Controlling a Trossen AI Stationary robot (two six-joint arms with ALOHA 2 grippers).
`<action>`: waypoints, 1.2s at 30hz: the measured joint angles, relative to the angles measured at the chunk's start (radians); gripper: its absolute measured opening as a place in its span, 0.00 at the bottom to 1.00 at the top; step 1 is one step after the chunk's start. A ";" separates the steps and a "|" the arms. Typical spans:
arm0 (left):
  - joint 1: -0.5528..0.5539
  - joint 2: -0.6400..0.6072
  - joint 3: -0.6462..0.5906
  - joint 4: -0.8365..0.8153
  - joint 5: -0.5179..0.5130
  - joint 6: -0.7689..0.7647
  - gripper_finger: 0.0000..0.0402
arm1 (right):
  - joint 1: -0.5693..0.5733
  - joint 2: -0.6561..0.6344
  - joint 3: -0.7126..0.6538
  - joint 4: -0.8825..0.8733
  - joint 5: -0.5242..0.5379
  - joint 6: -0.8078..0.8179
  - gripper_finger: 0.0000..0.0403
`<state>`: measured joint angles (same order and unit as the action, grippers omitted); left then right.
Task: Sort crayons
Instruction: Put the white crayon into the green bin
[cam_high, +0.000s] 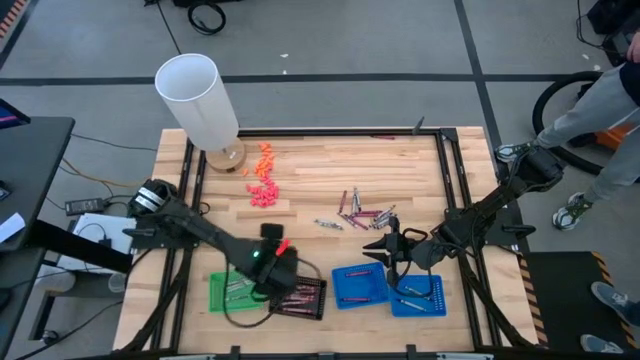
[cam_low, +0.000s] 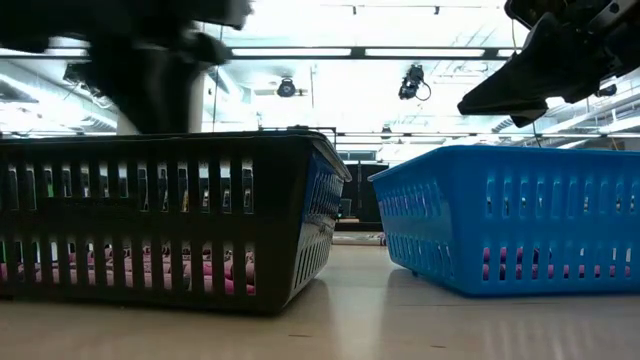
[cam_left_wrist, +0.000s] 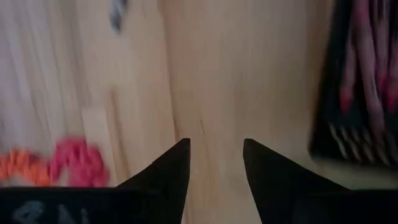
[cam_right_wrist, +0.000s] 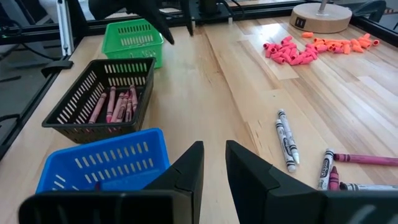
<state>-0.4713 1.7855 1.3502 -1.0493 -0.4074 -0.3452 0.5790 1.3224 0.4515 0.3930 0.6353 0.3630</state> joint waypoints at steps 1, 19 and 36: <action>0.018 0.000 0.000 0.035 -0.007 0.028 0.40 | 0.000 0.000 0.000 0.000 0.000 0.000 0.19; 0.295 0.008 0.000 0.518 0.043 0.292 0.40 | 0.000 0.000 0.000 -0.017 0.000 -0.003 0.19; 0.392 0.222 -0.001 0.697 0.116 0.478 0.40 | 0.000 0.000 -0.001 -0.068 0.000 0.001 0.19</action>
<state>-0.0797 2.0076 1.3495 -0.3525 -0.2916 0.1325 0.5793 1.3224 0.4507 0.3247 0.6357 0.3637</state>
